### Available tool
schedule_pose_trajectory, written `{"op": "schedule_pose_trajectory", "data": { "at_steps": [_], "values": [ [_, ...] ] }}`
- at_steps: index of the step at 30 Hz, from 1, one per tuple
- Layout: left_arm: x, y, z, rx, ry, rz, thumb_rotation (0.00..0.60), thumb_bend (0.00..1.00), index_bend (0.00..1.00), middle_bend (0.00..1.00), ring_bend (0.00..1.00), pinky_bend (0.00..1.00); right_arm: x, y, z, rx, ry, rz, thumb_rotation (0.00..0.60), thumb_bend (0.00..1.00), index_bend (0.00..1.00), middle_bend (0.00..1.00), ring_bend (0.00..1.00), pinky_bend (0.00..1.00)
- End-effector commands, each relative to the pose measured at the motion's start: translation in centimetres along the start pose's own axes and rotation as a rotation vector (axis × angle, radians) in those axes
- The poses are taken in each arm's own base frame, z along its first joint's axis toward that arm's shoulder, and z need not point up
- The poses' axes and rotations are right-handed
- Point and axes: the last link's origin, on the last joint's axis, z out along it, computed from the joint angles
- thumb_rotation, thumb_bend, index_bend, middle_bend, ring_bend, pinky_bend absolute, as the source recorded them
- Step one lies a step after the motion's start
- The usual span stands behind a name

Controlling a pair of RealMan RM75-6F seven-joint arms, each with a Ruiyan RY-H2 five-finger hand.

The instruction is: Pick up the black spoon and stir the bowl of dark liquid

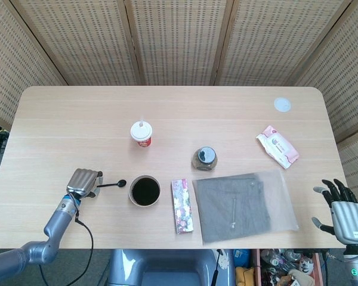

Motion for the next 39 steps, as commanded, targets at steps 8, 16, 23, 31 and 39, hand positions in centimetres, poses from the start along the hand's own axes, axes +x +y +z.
{"op": "schedule_pose_trajectory", "data": {
  "at_steps": [8,16,23,31,39],
  "values": [
    [-0.2,0.36,0.47,0.002,-0.008,-0.005,0.6,0.38,0.5,0.81,0.77,0.79,-0.02,0.18,-0.17,-0.01,0.0,0.0,0.6,0.09,0.3,0.25,0.11,0.21],
    [-0.36,0.44,0.45,0.006,-0.01,-0.01,0.6,0.38,0.5,0.81,0.77,0.79,-0.07,0.27,-0.3,-0.013,-0.002,0.002,0.6,0.09,0.3,0.25,0.11,0.21],
    [-0.57,0.22,0.52,0.018,-0.019,-0.01,0.6,0.38,0.5,0.81,0.78,0.79,-0.07,0.39,-0.45,-0.02,-0.003,0.002,0.6,0.09,0.3,0.25,0.11,0.21],
    [-0.72,0.17,0.69,0.028,-0.032,-0.007,0.6,0.38,0.5,0.81,0.78,0.79,-0.06,0.45,-0.6,-0.025,-0.003,0.002,0.6,0.09,0.3,0.25,0.11,0.21],
    [-0.87,0.08,0.59,0.038,-0.041,-0.002,0.6,0.38,0.54,0.82,0.78,0.79,-0.05,0.5,-0.73,-0.028,-0.001,0.006,0.6,0.09,0.3,0.26,0.11,0.21]
  ]
}}
